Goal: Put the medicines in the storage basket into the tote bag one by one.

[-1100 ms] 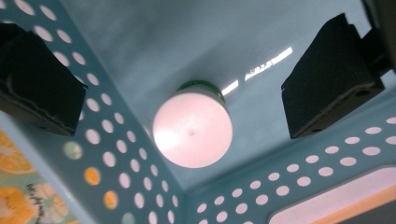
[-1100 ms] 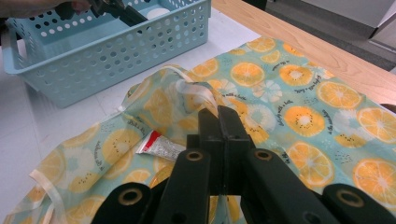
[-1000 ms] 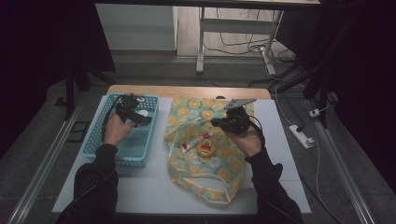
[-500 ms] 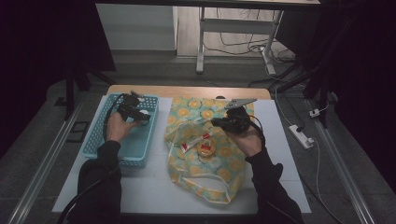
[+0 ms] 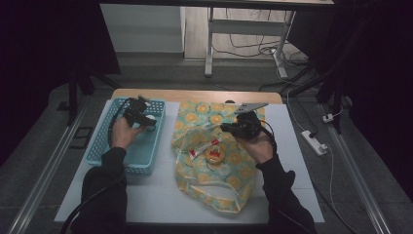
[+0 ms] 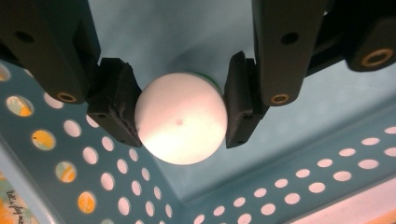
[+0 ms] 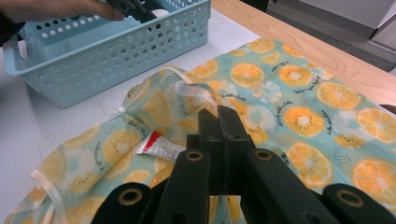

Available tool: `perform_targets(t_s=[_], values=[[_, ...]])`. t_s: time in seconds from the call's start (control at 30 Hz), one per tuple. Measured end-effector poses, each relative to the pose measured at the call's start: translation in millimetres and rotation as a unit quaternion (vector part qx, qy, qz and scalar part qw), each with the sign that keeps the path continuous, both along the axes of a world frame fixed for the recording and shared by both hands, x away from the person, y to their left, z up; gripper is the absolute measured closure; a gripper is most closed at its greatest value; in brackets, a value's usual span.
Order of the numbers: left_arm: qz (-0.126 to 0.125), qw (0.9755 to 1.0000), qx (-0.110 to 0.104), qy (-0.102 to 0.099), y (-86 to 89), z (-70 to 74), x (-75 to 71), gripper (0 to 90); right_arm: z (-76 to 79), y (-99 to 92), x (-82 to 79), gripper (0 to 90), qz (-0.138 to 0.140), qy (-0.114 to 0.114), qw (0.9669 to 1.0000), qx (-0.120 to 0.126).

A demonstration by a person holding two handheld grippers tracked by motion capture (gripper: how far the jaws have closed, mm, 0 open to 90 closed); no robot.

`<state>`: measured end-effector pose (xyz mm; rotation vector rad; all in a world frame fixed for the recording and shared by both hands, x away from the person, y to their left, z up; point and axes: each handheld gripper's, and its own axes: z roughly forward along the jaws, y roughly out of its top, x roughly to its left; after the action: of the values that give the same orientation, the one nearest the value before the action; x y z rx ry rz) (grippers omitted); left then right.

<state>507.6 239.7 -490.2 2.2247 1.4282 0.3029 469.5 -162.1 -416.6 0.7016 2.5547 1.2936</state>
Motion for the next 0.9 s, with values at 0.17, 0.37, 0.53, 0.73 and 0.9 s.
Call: perform_targets(t_s=[0.17,0.37,0.53,0.73,0.9], values=[[-0.002,1.0,-0.005,-0.006,1.0,7.3,-4.8,50.2,0.8,-0.6,-0.1,90.0,-0.001,0.002,1.0,0.002],[-0.005,0.9997,-0.014,-0.017,1.8,19.7,-10.3,50.3,0.9,0.6,-0.7,90.0,0.001,0.0,1.0,0.0],[-0.009,0.9995,-0.02,-0.024,1.5,29.4,-15.0,50.3,1.2,0.1,-0.7,90.0,0.001,0.0,1.0,0.001],[-0.018,0.9991,-0.025,-0.03,1.5,39.6,-21.2,50.3,1.7,-0.3,-0.9,90.0,0.0,-0.002,1.0,0.002],[-0.026,0.9983,-0.033,-0.04,2.4,50.4,-27.8,50.4,1.9,0.0,-1.1,90.0,0.001,-0.003,1.0,0.002]])
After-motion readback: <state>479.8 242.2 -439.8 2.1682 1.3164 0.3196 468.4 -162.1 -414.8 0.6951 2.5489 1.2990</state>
